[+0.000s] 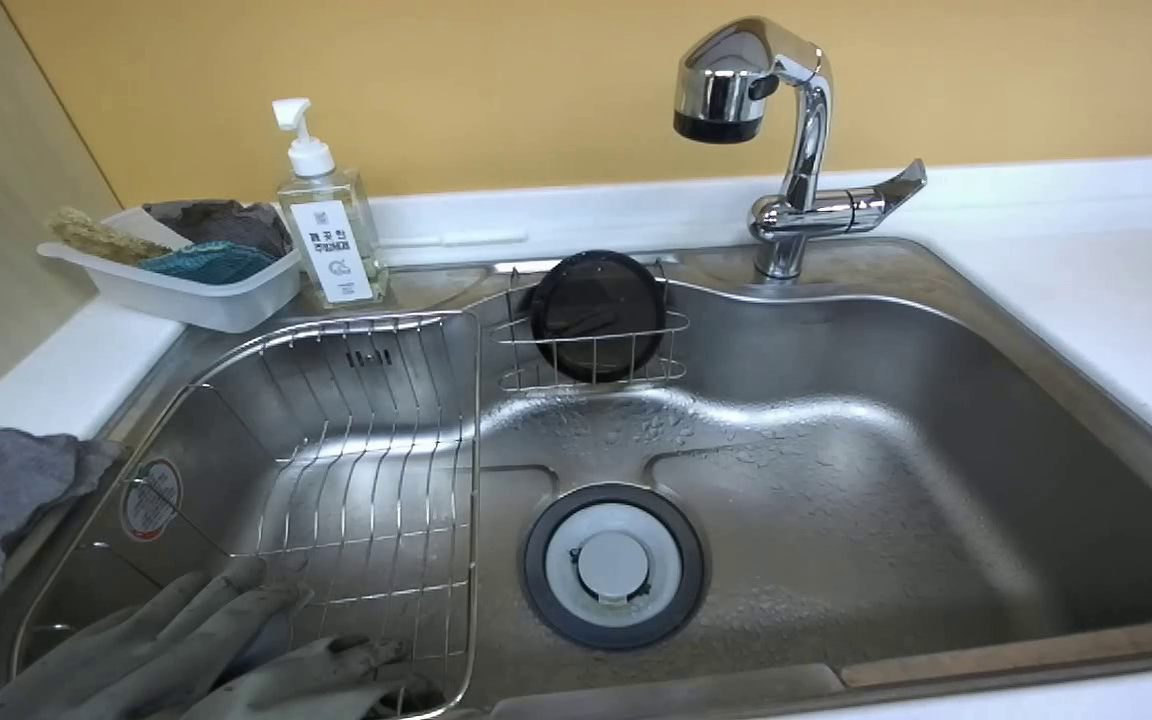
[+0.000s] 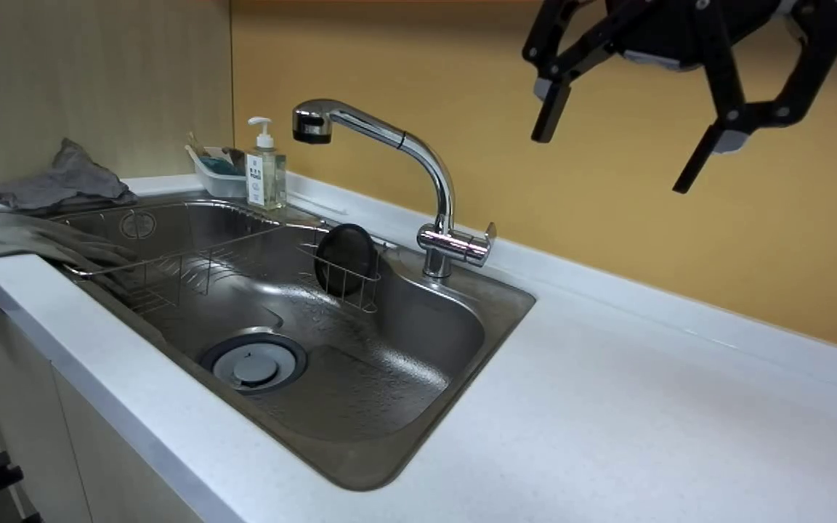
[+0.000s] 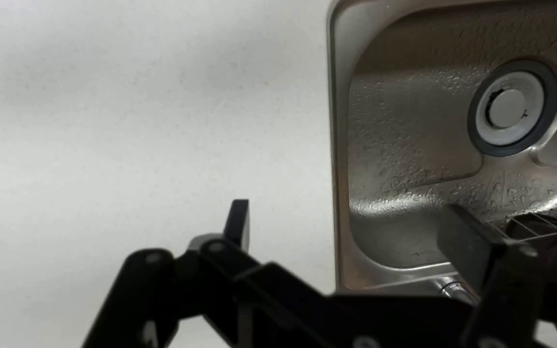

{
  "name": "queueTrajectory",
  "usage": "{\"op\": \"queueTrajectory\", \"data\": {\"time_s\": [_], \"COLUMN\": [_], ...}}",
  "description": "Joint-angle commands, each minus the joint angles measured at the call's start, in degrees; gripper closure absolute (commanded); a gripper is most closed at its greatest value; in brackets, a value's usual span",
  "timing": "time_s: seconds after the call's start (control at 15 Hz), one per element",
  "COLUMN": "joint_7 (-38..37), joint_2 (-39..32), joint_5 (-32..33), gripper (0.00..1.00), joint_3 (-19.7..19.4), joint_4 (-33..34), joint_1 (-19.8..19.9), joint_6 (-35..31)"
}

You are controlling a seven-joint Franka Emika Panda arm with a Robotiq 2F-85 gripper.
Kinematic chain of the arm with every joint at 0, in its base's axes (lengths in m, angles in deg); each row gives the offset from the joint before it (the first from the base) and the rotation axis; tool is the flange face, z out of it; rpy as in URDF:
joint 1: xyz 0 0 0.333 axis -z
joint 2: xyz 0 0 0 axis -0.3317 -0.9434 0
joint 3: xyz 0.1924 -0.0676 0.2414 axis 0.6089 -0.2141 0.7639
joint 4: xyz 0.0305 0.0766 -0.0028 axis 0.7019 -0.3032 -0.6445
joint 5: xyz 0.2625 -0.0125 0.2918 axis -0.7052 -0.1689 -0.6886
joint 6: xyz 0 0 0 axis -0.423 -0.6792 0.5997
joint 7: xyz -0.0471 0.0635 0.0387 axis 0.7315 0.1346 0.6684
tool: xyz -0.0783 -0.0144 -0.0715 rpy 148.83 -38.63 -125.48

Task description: Open the faucet.

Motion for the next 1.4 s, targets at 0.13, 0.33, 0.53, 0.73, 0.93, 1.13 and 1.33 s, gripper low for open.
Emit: {"op": "queueTrajectory", "data": {"time_s": [0.13,0.33,0.53,0.73,0.93,1.13,1.33], "joint_7": [-3.78,-7.92,-12.40,-17.03,-14.92,-15.89,-14.99], "joint_2": [-0.60,-2.60,-5.58,-9.07,-9.49,-9.54,-11.41], "joint_5": [0.05,-0.51,-0.66,-1.32,-1.00,0.35,-0.95], "gripper": [0.00,0.00,0.00,0.00,0.00,0.00,0.00], "joint_3": [4.90,7.88,10.86,13.57,13.43,13.49,13.57], "joint_4": [-3.39,-4.48,-5.22,-5.97,-5.76,-6.47,-6.88], "joint_1": [-0.18,-1.02,-2.24,-3.70,-3.75,-3.35,-3.86], "joint_6": [-10.27,-16.07,-22.86,-31.80,-31.02,-32.94,-38.26]}}
